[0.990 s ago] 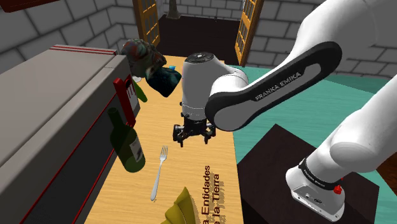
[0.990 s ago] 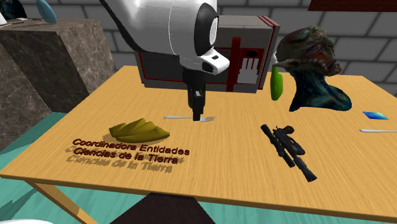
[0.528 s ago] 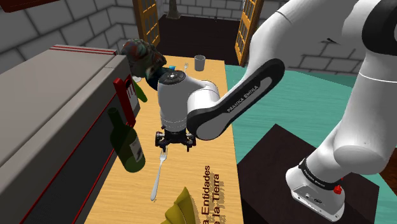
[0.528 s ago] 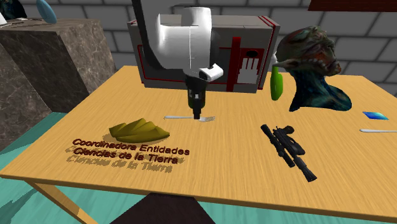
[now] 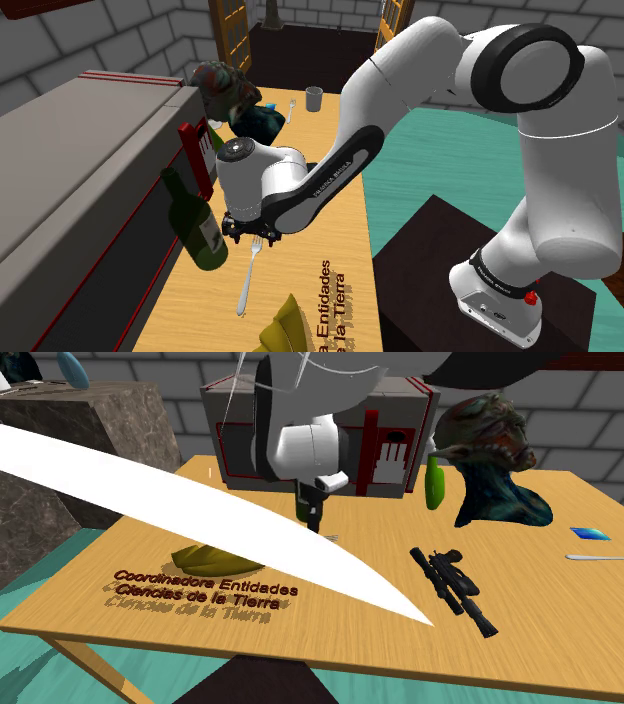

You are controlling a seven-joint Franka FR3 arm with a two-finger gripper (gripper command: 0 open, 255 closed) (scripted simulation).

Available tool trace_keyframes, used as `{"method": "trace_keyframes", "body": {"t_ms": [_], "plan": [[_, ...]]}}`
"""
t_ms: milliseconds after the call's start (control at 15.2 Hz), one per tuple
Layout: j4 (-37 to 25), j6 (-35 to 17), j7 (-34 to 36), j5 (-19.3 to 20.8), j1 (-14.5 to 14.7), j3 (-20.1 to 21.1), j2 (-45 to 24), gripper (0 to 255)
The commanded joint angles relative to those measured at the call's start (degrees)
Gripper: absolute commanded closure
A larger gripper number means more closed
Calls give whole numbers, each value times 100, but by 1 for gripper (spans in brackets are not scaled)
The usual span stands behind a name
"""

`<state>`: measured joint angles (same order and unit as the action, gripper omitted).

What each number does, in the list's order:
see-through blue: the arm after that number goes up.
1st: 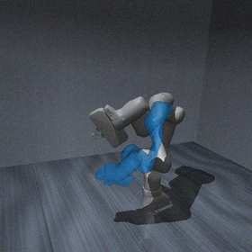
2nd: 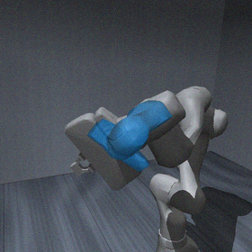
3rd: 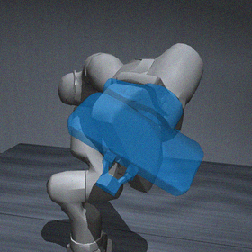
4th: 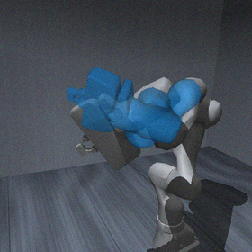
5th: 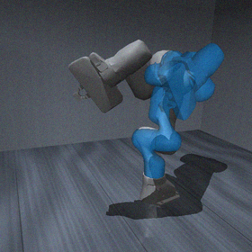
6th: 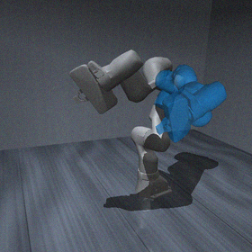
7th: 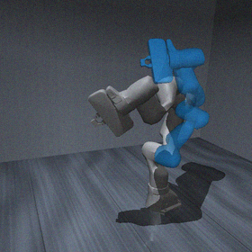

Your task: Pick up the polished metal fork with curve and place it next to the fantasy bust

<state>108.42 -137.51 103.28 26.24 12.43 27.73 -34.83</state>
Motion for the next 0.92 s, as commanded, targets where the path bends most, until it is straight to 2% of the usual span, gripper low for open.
{"method": "trace_keyframes", "body": {"t_ms": [0, 330, 792, 858], "plan": [[-28, -89, 62, 76, 46, -73, -118, 0], [-87, -295, 157, 232, 143, -215, -390, 0], [-87, -294, 157, 231, 143, -215, -389, 0], [-87, -294, 157, 231, 143, -215, -389, 255]]}}
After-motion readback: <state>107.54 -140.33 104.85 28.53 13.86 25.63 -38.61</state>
